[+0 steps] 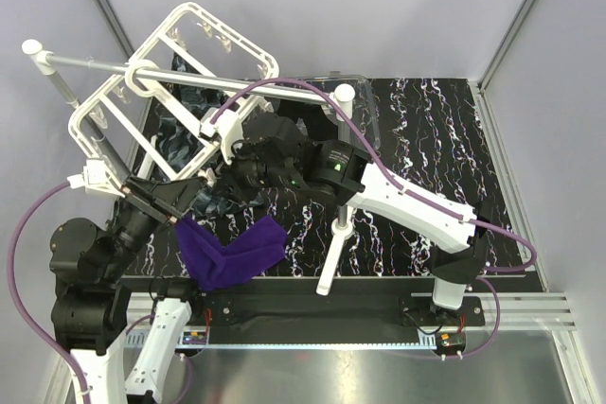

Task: Clip the socks to the hanger
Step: Open the clamp at the hanger.

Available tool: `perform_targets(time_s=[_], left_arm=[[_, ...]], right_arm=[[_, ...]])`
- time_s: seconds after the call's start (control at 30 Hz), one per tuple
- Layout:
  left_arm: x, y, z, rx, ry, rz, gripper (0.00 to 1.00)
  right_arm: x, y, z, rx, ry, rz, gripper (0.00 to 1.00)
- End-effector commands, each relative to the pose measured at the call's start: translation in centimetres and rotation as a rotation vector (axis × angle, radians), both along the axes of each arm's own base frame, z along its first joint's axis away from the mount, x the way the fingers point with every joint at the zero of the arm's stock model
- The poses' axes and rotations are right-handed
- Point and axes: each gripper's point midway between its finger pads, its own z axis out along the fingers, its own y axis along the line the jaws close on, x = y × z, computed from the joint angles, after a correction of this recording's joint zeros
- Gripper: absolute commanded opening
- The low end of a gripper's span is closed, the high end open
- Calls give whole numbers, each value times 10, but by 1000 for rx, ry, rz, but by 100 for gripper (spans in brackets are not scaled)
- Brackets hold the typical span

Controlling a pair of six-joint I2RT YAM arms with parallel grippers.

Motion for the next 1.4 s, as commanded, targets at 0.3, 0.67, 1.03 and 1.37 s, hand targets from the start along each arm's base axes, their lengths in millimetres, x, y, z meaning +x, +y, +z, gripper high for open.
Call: perform_targets(time_s=[0.3, 0.67, 1.03, 1.37], left_arm=[[24, 31, -24, 103, 38, 182, 53], [27, 24, -28, 204, -77, 125, 47], [47, 27, -31, 161, -49, 153, 60], [58, 32, -37, 119, -22, 193, 52]], right_arm=[[-11, 6, 33, 101, -5, 35, 0], [-15, 12, 37, 134, 37, 39, 0], [-19, 15, 35, 136, 46, 67, 0], [-28, 14, 40, 172, 46, 111, 0]])
